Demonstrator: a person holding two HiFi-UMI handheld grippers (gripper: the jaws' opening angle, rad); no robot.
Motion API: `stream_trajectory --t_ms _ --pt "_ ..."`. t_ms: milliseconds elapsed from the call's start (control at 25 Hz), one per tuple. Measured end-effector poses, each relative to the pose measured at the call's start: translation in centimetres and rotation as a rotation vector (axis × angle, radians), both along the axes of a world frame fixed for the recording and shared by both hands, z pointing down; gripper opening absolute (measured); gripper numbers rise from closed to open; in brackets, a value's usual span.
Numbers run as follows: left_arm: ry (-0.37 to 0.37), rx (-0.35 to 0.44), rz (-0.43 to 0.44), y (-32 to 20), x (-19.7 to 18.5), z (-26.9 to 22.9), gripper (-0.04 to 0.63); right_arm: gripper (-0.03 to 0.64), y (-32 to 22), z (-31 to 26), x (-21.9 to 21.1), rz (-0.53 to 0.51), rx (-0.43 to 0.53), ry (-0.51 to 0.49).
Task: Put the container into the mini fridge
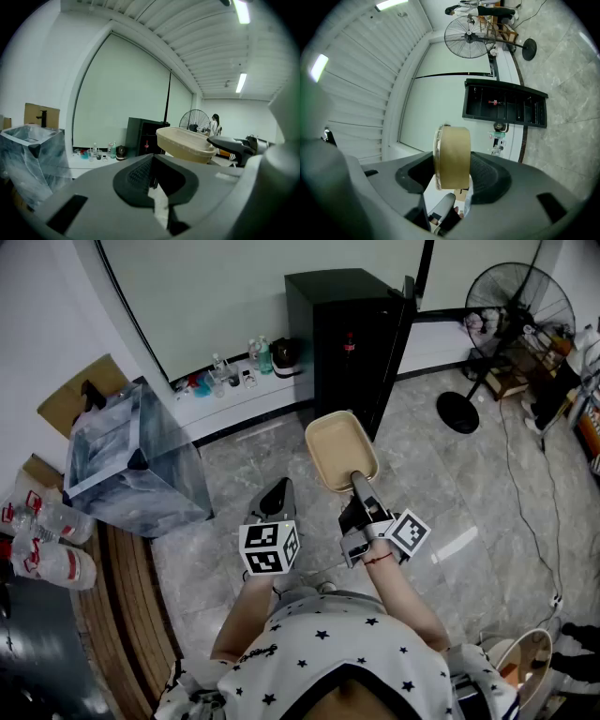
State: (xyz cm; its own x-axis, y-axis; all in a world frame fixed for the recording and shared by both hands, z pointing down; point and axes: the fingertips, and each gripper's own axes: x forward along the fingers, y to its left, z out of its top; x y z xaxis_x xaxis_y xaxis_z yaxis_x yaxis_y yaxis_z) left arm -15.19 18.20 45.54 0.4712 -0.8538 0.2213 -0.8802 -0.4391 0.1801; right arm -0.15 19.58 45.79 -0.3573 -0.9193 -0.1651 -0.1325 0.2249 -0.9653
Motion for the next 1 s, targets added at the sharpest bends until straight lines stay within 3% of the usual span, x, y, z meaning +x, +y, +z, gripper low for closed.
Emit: stream_trajectory --t_ms 1000 --pt "-0.006 -0.024 0.022 -0.9 2.6 1.8 0.012 0.216 -1.3 1.8 2.4 0.023 -0.016 -0.020"
